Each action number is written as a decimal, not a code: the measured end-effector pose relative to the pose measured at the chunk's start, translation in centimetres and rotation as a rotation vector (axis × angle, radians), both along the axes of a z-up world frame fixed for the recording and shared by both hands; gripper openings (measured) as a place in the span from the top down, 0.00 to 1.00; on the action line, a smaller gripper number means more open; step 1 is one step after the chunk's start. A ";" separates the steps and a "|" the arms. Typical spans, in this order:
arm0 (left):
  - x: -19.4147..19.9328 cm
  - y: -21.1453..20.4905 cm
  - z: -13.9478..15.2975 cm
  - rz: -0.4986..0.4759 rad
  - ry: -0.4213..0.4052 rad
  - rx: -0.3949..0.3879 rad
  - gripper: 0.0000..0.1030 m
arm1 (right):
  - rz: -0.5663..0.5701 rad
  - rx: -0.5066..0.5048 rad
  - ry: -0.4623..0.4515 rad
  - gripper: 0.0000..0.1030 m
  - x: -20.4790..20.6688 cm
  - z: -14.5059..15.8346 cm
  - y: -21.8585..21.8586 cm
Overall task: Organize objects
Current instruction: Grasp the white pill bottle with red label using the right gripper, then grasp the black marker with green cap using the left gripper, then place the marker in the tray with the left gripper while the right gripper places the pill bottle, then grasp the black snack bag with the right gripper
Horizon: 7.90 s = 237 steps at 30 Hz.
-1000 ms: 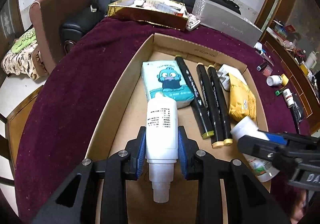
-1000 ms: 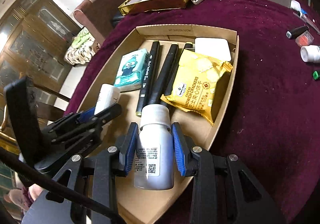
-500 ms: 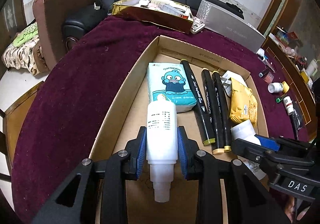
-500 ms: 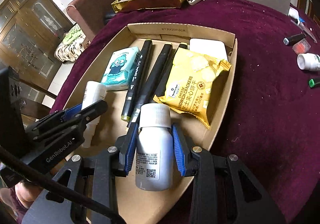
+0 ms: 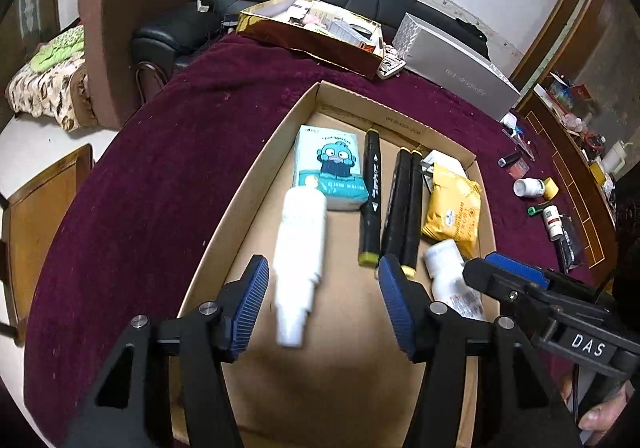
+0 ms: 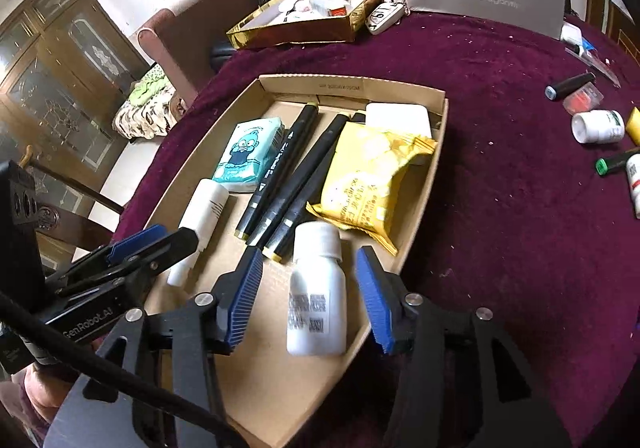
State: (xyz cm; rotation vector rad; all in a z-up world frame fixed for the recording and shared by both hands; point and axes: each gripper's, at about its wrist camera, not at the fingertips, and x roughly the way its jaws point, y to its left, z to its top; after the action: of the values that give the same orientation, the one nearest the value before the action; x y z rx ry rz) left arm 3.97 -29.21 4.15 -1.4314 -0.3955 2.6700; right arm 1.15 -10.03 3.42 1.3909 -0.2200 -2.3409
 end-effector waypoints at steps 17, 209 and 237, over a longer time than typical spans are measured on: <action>5.1 14.4 4.6 -0.246 0.157 -0.044 0.47 | -0.314 -0.046 0.030 0.52 2.5 0.4 18.2; 9.7 4.0 5.6 0.089 0.303 -0.289 0.48 | 0.063 -0.094 0.023 0.47 5.9 0.3 0.5; 8.2 16.9 5.2 -0.223 0.207 -0.289 0.48 | -0.475 -0.228 0.102 0.43 6.0 1.1 28.5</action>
State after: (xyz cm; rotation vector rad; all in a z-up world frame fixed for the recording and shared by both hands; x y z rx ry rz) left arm 12.16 -12.28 9.31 -1.1592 0.1642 2.7314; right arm 7.11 18.44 4.54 1.2021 -0.8398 -2.6428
